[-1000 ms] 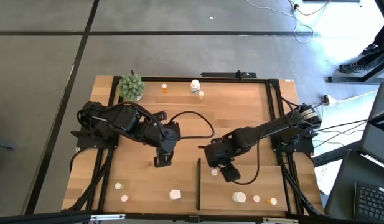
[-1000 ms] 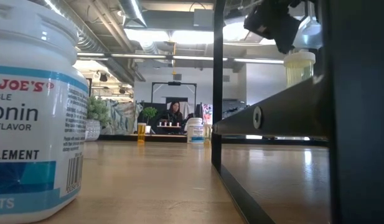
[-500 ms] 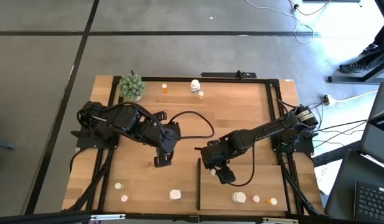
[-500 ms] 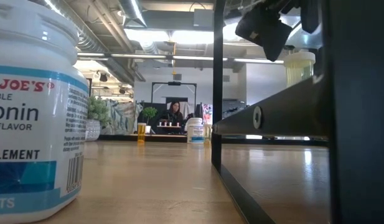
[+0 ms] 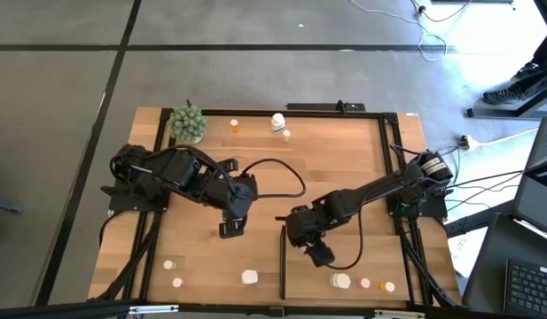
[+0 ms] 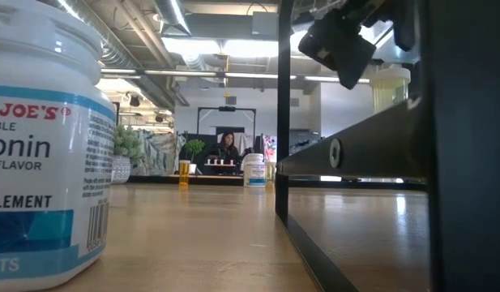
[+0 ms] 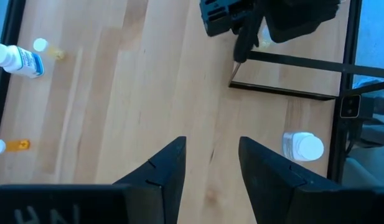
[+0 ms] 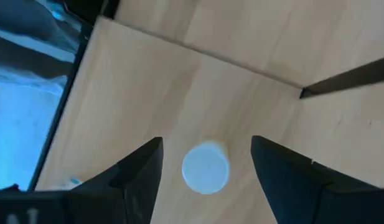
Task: Pick and place medicine bottles onto shelf by color
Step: Put the middle yellow pill bottle on the shelf
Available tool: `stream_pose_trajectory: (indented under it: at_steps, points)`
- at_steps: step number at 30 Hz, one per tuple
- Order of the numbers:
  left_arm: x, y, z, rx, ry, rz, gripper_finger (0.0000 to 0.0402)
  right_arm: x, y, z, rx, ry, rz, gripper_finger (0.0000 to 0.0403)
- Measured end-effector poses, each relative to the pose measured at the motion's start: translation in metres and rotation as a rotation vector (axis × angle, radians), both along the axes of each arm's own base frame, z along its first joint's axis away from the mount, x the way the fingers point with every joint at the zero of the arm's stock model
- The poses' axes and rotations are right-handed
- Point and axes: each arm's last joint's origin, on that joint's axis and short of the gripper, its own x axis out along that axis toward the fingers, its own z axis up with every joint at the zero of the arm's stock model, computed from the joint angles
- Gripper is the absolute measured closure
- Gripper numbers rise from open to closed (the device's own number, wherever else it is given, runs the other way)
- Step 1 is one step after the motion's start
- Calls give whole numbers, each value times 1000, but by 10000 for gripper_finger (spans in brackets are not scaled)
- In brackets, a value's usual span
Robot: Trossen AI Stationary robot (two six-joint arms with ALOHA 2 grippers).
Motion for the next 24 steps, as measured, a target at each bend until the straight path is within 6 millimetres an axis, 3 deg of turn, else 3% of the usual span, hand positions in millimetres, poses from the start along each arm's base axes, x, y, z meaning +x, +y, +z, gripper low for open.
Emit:
stream_pose_trajectory:
  at_steps: [24]
  points:
    - [0, 0, 0, 17, 3, -26, 260, -5, -2, -15, -17, 33, -26, 157]
